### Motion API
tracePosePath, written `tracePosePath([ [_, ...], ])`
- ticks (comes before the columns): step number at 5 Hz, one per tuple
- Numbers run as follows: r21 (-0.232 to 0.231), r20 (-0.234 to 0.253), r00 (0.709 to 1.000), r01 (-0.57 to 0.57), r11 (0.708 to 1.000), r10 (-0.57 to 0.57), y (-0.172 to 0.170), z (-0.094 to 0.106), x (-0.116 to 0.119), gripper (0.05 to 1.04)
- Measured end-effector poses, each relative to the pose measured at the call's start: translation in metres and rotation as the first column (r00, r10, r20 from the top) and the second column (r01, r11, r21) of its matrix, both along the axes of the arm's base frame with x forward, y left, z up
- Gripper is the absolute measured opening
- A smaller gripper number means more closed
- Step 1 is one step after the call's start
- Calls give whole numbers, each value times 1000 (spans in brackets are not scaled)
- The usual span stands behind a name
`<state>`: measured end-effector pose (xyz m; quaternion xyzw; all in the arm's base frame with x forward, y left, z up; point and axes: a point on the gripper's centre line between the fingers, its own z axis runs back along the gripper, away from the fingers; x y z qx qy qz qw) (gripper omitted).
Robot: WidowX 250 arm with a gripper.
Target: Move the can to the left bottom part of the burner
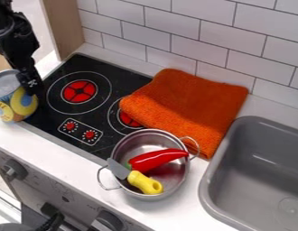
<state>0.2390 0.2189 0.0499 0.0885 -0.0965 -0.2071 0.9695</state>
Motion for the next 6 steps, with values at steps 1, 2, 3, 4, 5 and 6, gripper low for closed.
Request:
tracePosePath([
  [1,11,-5,1000,6,1000,-6,4,0,-3,999],
  [2,23,-2,1000,8,1000,-8,8,0,-5,999],
  [3,23,-4,1000,3,1000,-3,10,-1,-8,1000],
  [4,20,-19,1000,8,1000,-8,11,-2,-12,999],
  [5,15,-13,1000,15,1000,-15,10,-1,-16,999],
  [6,-13,23,1000,-3,1000,4,-2,4,-7,999],
])
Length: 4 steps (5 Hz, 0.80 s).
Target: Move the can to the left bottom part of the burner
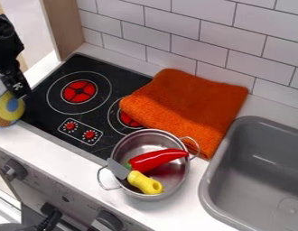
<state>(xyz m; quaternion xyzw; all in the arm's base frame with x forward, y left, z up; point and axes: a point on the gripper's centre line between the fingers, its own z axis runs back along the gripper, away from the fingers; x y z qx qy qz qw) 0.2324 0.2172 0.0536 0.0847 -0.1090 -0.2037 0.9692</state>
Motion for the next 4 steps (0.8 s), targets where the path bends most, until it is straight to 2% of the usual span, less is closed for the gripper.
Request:
tracePosePath([
  [1,-55,0,1000,-29,998,29,-19,-1,12,999],
  [2,-80,26,998,-57,995,59,-34,0,26,1000],
  [3,-82,62,995,-71,994,76,-48,8,39,999],
  [4,-122,58,994,-81,989,89,-73,0,44,999],
])
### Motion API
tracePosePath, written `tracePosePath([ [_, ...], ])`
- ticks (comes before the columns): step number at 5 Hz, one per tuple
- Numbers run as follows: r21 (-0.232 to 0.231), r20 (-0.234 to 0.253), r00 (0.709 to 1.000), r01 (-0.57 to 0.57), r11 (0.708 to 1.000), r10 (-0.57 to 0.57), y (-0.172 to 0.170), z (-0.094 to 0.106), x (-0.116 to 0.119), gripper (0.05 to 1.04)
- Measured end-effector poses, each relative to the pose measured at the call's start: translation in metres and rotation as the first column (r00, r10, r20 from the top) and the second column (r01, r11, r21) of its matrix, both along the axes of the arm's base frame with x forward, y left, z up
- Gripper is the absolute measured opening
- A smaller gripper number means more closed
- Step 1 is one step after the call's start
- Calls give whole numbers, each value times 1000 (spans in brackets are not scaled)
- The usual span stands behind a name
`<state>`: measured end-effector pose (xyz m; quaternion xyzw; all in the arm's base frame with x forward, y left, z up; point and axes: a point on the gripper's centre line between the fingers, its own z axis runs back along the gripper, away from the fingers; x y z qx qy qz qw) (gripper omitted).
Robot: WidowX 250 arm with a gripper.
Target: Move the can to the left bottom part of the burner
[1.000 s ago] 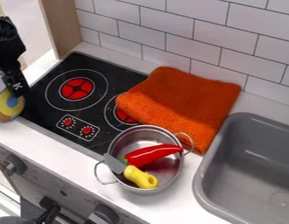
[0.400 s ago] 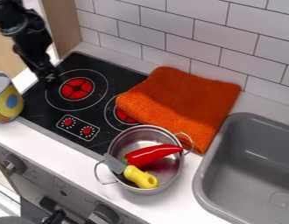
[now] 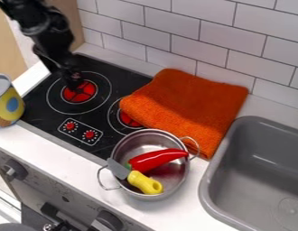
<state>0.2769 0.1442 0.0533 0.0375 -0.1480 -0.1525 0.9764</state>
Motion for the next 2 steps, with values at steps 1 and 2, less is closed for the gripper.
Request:
tracePosePath([
  [1,-65,22,1000,4,998,-2,-33,5,0,999],
  [2,-125,69,996,-50,991,59,-60,23,6,999],
])
